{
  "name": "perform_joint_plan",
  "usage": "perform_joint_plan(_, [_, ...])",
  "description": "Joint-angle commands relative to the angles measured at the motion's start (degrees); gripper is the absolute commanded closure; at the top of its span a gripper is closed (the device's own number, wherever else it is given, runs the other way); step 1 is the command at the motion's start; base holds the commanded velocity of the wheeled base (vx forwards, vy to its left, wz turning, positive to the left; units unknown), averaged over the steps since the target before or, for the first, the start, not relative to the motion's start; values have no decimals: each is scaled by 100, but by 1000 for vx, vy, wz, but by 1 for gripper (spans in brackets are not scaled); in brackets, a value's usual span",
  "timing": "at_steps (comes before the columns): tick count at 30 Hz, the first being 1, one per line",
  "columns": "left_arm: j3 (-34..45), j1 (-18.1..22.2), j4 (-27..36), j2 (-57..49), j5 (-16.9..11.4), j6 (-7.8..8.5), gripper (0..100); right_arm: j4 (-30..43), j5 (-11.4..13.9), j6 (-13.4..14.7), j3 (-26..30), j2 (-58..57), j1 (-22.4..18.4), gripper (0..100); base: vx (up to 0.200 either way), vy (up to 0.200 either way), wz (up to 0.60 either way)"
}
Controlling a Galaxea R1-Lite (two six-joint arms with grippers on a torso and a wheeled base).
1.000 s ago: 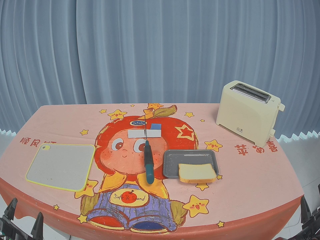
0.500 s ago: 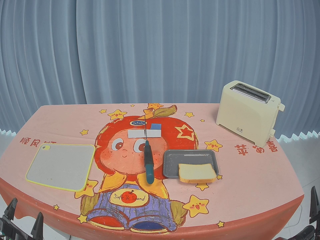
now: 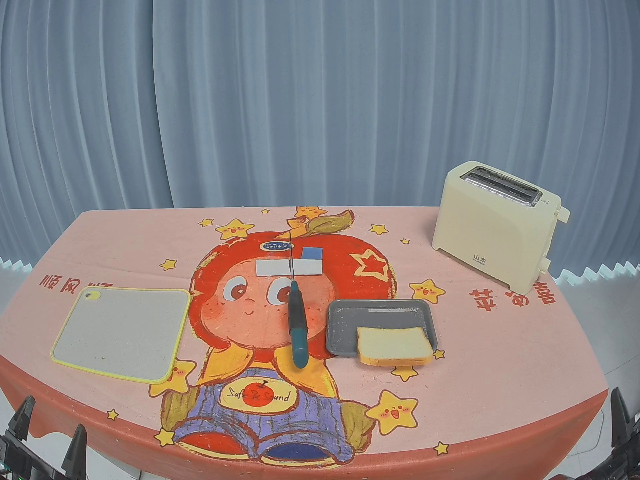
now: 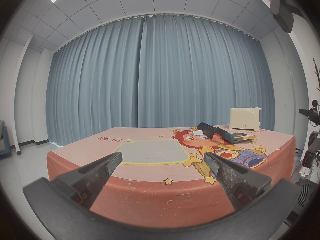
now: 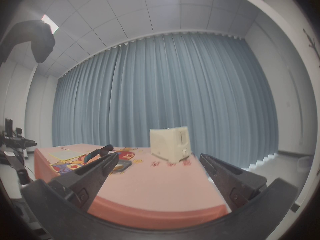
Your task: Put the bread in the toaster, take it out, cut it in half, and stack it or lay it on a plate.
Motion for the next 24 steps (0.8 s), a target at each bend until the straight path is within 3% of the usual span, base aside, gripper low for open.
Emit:
perform_joint_plan(1, [101,-1,-2,-1,1,-1,0,529,302,368,-392,-5,26,0,0,0,0])
perform_joint_plan(6, [101,-1,-2,-1,1,-1,0,678,742,1124,-726,400,18,0,0,0,0])
perform_joint_plan(15, [101,-1,-2,-1,1,-1,0,652,1621,2557,-752,1050,18,0,0,0,0])
perform_joint_plan(24, [101,-1,-2,-1,1,-1,0,590,2218,4147,-858,1384,88,0,0,0,0])
